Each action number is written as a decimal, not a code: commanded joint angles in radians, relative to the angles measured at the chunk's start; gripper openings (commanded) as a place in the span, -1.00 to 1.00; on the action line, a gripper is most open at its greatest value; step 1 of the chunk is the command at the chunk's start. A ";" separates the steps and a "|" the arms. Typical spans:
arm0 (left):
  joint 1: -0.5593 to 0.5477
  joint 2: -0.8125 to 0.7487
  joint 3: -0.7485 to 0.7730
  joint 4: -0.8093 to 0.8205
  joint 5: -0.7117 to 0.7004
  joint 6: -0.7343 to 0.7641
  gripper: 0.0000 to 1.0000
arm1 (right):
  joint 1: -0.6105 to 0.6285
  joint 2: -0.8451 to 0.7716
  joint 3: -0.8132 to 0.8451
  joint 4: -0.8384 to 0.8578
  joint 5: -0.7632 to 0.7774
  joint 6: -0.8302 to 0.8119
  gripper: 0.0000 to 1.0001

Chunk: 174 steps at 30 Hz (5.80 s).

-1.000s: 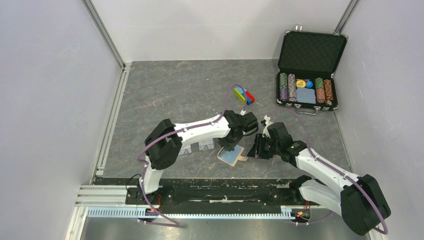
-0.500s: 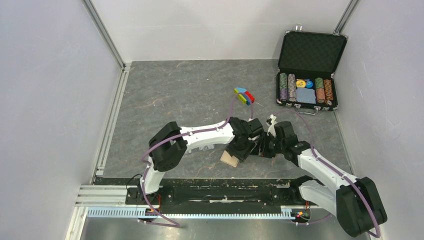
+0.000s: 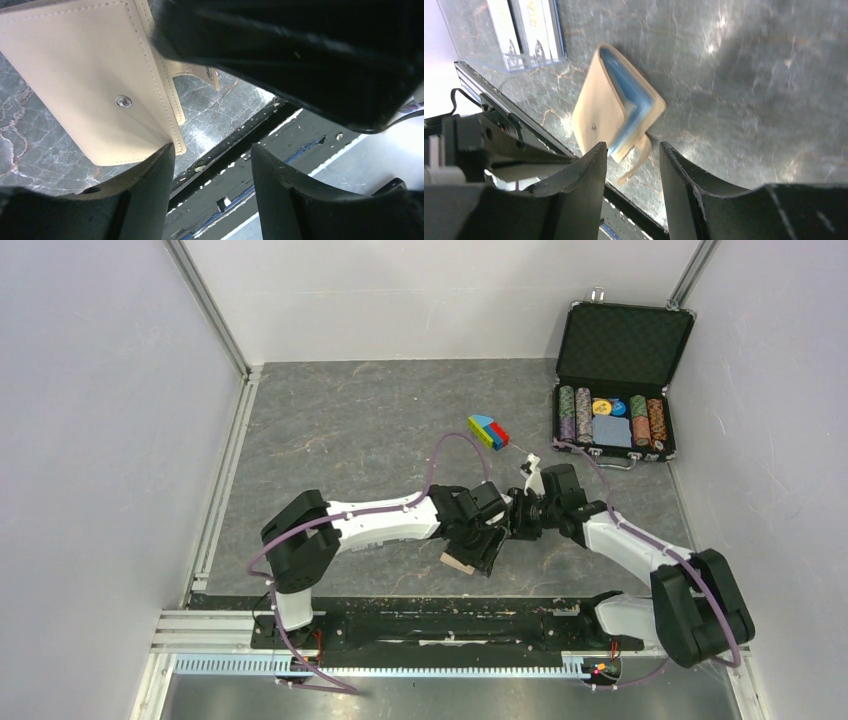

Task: Put the credit cards into the card holder
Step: Close the card holder at the center of the board.

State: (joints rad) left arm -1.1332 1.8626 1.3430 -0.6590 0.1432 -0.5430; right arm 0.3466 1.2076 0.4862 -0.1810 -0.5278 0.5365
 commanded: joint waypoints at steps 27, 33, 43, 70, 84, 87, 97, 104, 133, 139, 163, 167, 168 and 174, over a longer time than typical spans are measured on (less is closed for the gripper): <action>0.046 -0.148 -0.200 0.185 0.050 -0.154 0.24 | 0.018 -0.087 -0.253 0.220 -0.049 0.129 -0.93; 0.049 -0.154 -0.221 0.246 0.124 -0.139 0.23 | 0.022 -0.306 -0.386 0.233 -0.016 0.252 -0.70; 0.046 -0.210 -0.256 0.316 0.196 -0.093 0.09 | 0.022 -0.297 -0.104 -0.140 0.141 -0.024 -0.18; -0.037 -0.115 -0.251 0.395 0.132 -0.088 -0.52 | 0.090 -0.144 -0.205 0.068 -0.009 0.012 -0.58; -0.083 -0.124 -0.218 0.349 0.041 -0.065 -0.32 | 0.094 -0.115 -0.201 0.044 0.010 -0.005 -0.61; -0.083 -0.165 -0.222 0.351 0.024 -0.063 -0.28 | 0.095 -0.112 -0.202 0.043 0.012 -0.008 -0.61; -0.146 -0.137 -0.182 0.275 -0.034 -0.013 -0.20 | 0.096 -0.110 -0.201 0.037 0.014 -0.015 -0.61; -0.178 -0.082 -0.125 0.197 -0.116 0.007 -0.44 | 0.095 -0.111 -0.196 0.026 0.012 -0.018 -0.61; -0.111 -0.219 -0.261 0.328 -0.193 -0.156 -0.96 | 0.096 -0.101 -0.161 -0.041 0.043 -0.076 -0.65; -0.077 -0.214 -0.275 0.334 -0.176 -0.182 -0.96 | 0.097 -0.098 -0.150 -0.062 0.054 -0.090 -0.65; -0.042 -0.086 -0.235 0.292 -0.254 -0.171 -0.96 | 0.108 -0.092 -0.103 -0.110 0.057 -0.129 -0.67; -0.042 -0.086 -0.226 0.298 -0.256 -0.152 -0.96 | 0.109 -0.089 -0.104 -0.112 0.057 -0.135 -0.67; -0.042 -0.084 -0.223 0.299 -0.254 -0.149 -0.95 | 0.111 -0.088 -0.104 -0.113 0.057 -0.135 -0.67; -0.040 -0.074 -0.212 0.303 -0.243 -0.143 -0.95 | 0.113 -0.086 -0.096 -0.113 0.052 -0.139 -0.67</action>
State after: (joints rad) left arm -1.1839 1.7691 1.0954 -0.3908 -0.0681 -0.7147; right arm 0.4519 1.1145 0.3576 -0.2756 -0.4957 0.4248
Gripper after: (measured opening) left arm 0.031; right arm 0.167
